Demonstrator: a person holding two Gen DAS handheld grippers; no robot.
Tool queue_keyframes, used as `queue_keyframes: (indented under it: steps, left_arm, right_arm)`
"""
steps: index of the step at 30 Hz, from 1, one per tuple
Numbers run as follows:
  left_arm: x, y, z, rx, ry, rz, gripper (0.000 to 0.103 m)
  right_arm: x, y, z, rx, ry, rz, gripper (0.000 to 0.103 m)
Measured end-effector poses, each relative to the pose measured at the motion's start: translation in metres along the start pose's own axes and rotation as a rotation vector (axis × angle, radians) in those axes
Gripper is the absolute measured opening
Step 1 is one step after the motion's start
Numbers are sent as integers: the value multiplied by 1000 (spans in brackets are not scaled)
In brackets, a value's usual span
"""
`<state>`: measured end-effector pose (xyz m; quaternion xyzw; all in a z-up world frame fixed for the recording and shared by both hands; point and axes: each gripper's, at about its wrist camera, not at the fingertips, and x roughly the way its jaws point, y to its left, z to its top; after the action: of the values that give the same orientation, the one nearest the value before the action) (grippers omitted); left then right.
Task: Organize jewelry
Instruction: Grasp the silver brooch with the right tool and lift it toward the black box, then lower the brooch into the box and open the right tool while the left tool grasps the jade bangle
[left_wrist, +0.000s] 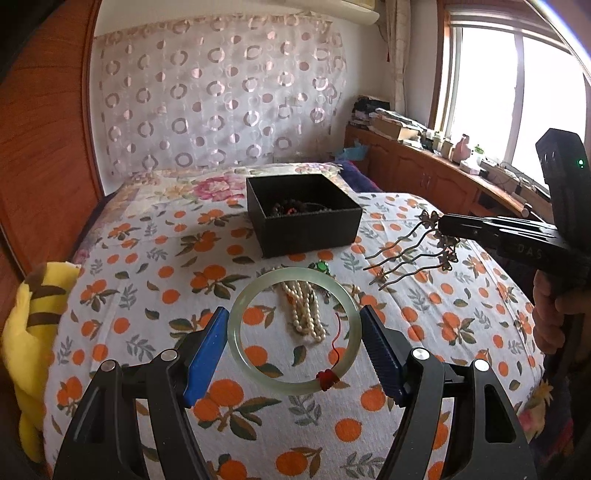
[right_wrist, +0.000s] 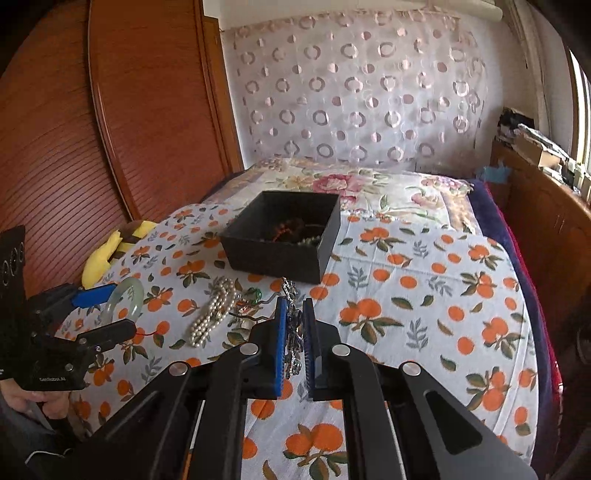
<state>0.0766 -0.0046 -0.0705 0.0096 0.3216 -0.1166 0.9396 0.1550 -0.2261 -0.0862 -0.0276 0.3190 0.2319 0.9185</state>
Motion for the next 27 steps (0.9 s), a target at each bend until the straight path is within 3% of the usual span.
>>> queue_keyframes:
  steps: [16, 27]
  left_arm:
    - [10, 3, 34, 27, -32, 2, 69]
    - [27, 17, 67, 23, -47, 4, 69]
  right_arm:
    - [3, 3, 49, -60, -54, -21, 10]
    - [44, -2, 94, -69, -68, 26, 10]
